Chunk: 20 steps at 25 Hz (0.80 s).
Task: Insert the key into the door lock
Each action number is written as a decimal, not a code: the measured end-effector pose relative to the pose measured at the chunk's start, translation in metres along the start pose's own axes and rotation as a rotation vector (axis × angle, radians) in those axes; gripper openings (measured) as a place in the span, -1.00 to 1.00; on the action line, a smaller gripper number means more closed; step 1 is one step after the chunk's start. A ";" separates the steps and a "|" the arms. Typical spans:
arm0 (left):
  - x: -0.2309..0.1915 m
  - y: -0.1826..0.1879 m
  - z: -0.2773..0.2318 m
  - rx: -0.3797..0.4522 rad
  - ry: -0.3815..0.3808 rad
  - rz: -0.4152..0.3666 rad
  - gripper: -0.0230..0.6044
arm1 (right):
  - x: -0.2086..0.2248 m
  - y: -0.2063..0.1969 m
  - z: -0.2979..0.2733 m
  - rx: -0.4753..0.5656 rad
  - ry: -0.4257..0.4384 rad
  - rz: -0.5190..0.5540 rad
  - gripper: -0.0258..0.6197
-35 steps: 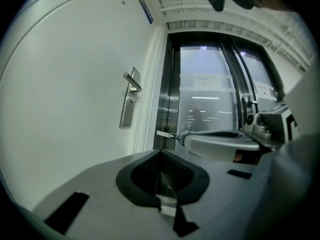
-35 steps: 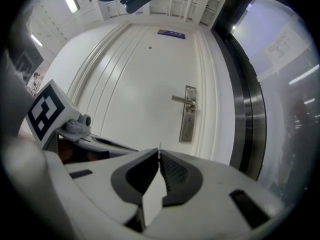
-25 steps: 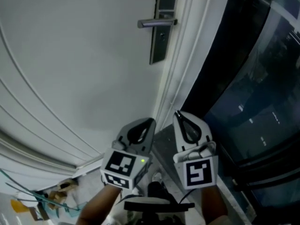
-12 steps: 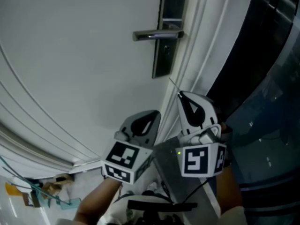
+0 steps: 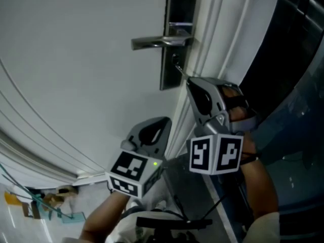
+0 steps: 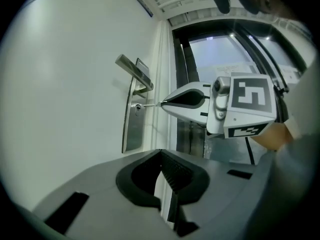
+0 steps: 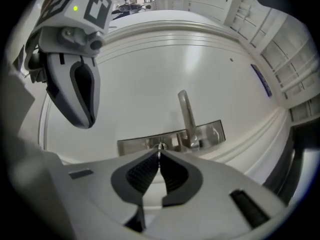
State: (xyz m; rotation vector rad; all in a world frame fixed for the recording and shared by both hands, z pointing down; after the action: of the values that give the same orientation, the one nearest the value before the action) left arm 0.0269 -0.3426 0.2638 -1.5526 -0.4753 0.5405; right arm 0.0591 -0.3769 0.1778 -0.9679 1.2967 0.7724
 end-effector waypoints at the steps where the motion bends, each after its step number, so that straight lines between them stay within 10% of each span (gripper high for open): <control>1: 0.000 0.001 -0.001 0.001 -0.004 0.000 -0.90 | 0.001 -0.002 -0.004 -0.010 -0.002 0.023 -0.87; 20: -0.018 -0.001 0.000 0.000 -0.012 0.003 -0.90 | 0.004 -0.007 -0.035 -0.075 0.015 0.201 -0.87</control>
State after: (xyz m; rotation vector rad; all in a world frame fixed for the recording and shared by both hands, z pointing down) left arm 0.0124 -0.3537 0.2653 -1.5507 -0.4821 0.5522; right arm 0.0509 -0.4120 0.1743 -0.9131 1.4004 0.9761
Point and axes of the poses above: the fingertips, and each gripper's own axes: z backward along the fingers, x to its right, y out of its top, the point moved 1 cm from there along z, backward along the fingers, and after that the axes turned 2 degrees about -y, right-handed, at the moved point
